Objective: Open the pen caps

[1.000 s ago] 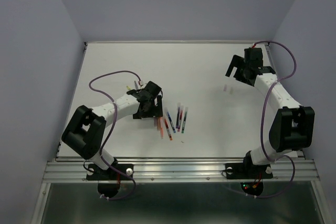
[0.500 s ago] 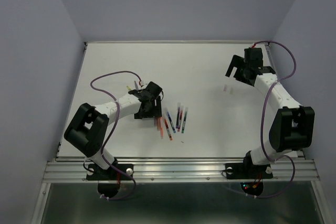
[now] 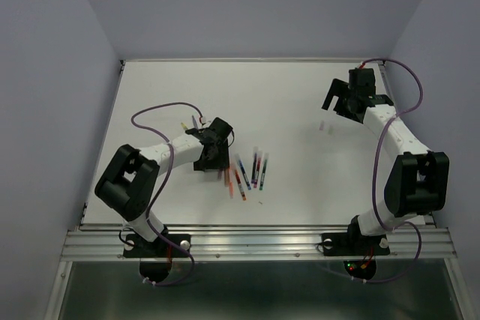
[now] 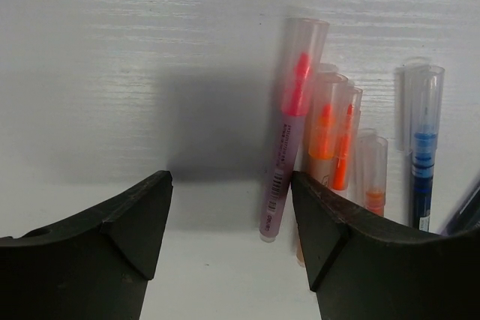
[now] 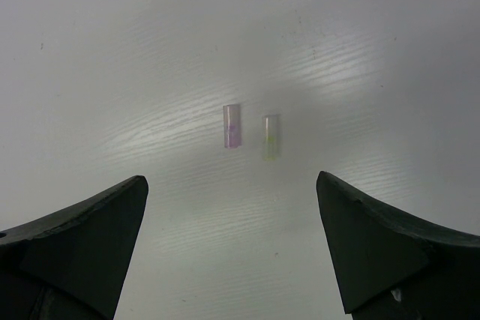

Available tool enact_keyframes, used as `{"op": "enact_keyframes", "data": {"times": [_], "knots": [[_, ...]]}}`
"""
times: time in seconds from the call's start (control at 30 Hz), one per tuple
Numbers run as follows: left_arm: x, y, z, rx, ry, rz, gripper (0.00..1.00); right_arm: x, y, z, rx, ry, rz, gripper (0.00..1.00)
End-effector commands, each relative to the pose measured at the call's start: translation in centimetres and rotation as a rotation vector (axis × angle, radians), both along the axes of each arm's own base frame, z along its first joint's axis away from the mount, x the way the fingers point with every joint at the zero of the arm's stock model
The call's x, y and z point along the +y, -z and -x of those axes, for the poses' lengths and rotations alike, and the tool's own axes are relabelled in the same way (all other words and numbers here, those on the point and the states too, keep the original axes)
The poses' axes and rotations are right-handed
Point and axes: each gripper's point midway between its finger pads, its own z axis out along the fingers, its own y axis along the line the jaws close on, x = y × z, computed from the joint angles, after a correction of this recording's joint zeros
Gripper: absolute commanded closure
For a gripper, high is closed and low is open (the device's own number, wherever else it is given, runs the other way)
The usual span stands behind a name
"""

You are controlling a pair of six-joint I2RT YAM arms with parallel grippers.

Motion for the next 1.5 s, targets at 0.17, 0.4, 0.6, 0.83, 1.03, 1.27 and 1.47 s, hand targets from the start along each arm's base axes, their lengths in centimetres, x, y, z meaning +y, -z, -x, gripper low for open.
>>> {"op": "enact_keyframes", "data": {"times": [0.17, 0.4, 0.6, 0.83, 1.03, 1.27, 1.47], "knots": [[-0.1, 0.3, -0.6, -0.002, 0.011, -0.025, 0.32, -0.3, -0.4, -0.9, -0.033, 0.001, 0.012, 0.0], [0.3, 1.2, -0.1, 0.03, 0.024, -0.054, 0.48, -0.4, -0.3, -1.1, -0.03, 0.006, 0.015, 0.0], [0.6, 2.3, 0.2, 0.055, 0.024, -0.074, 0.65, -0.5, -0.1, -1.1, -0.024, 0.006, 0.022, 0.0], [1.4, 2.3, 0.2, 0.059, -0.006, -0.115, 1.0, -0.5, -0.5, -1.0, -0.035, -0.002, 0.026, 0.0], [1.9, -2.7, -3.1, -0.107, -0.063, -0.152, 1.0, 1.7, -1.8, -1.0, -0.077, -0.119, -0.043, 0.0], [-4.3, -14.7, -7.3, -0.478, 0.111, 0.219, 1.0, 12.6, -8.7, 2.5, -0.365, -0.706, -0.426, 0.0], [-10.0, -22.4, -5.5, -0.694, 0.409, 0.571, 1.0, 19.4, -14.3, 7.8, -0.559, -1.093, -0.584, 0.0]]}}
